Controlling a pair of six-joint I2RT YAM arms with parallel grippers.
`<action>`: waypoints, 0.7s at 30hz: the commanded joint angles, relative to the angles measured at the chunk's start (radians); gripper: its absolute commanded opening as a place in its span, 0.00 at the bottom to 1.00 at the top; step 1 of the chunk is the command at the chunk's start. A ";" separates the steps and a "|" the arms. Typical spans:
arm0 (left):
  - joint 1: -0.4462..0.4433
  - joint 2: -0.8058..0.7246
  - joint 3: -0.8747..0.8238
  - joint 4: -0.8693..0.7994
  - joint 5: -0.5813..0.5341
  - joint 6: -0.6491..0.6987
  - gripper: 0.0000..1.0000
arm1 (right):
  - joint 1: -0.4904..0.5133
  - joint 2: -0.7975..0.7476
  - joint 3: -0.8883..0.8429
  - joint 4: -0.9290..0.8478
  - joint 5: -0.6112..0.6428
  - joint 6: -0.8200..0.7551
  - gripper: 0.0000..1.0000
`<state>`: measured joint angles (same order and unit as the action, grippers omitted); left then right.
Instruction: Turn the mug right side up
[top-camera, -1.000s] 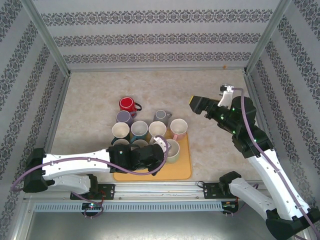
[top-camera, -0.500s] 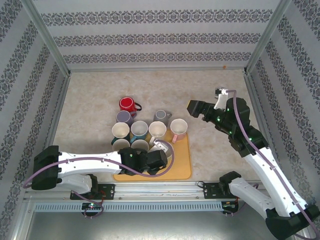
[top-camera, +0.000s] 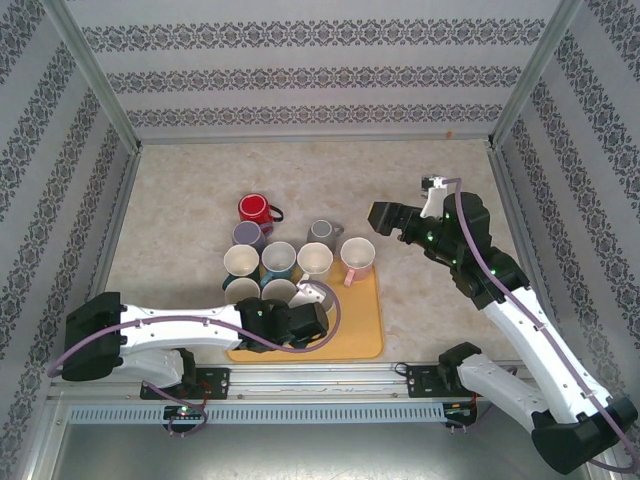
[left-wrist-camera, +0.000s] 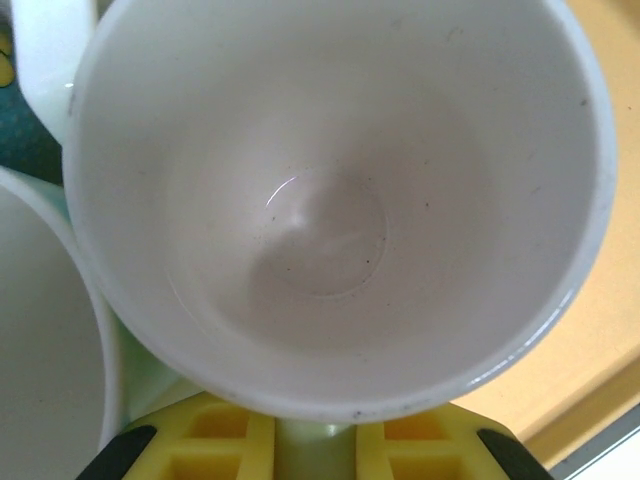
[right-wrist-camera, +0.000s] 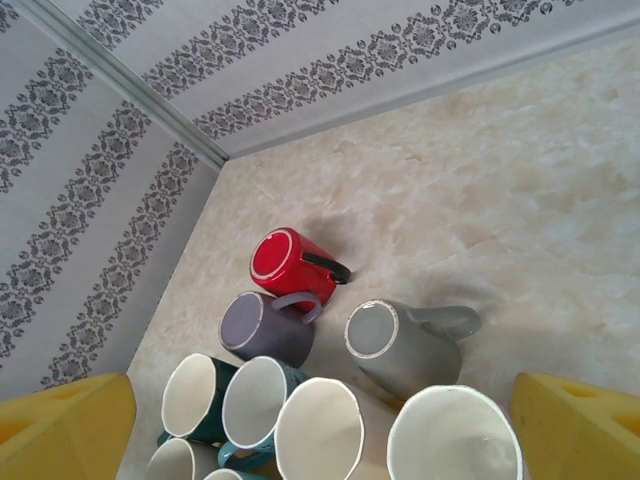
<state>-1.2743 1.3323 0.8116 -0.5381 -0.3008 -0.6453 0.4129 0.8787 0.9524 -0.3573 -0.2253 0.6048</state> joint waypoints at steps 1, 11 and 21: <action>0.021 -0.042 -0.005 0.067 -0.061 -0.033 0.13 | 0.015 0.005 -0.012 0.032 0.004 -0.014 0.96; 0.024 -0.053 -0.027 0.056 -0.059 -0.049 0.30 | 0.035 0.026 -0.011 0.037 0.011 -0.031 0.96; 0.024 -0.131 -0.034 0.032 -0.024 -0.033 0.37 | 0.037 0.046 0.001 0.032 -0.008 -0.052 0.97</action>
<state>-1.2610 1.2369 0.7807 -0.5003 -0.3187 -0.6800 0.4370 0.9195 0.9463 -0.3477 -0.2249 0.5804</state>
